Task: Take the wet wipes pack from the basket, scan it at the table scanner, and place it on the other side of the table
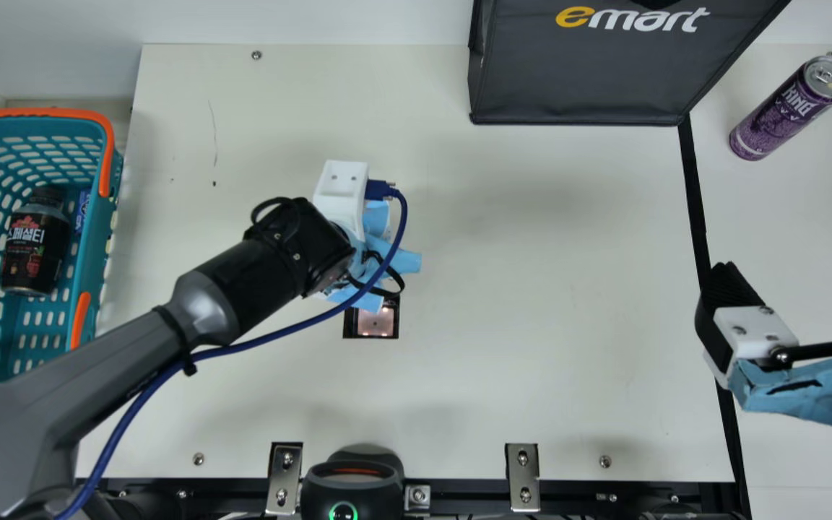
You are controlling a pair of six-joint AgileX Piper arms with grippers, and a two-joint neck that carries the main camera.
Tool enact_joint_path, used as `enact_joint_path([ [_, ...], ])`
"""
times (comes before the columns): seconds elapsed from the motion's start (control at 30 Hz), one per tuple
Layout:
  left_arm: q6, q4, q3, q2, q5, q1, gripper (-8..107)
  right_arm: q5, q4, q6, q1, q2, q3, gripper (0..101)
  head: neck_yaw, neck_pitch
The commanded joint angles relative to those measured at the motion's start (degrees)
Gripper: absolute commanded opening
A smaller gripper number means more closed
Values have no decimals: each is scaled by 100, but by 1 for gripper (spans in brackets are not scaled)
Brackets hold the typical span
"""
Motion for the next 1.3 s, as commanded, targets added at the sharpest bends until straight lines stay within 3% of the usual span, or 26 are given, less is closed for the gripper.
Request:
enact_joint_path([
  [0.0, -14, 2, -44, -46, 46, 12, -8, 0, 0, 0, 0, 0, 0, 95, 9, -166],
  [0.63, -165, -189, -611, -180, 543, -25, -8, 0, 0, 0, 0, 0, 0, 95, 9, -166],
  [1.27, -1165, -452, -1707, 763, 896, -725, -8, 0, 0, 0, 0, 0, 0, 95, 9, -166],
])
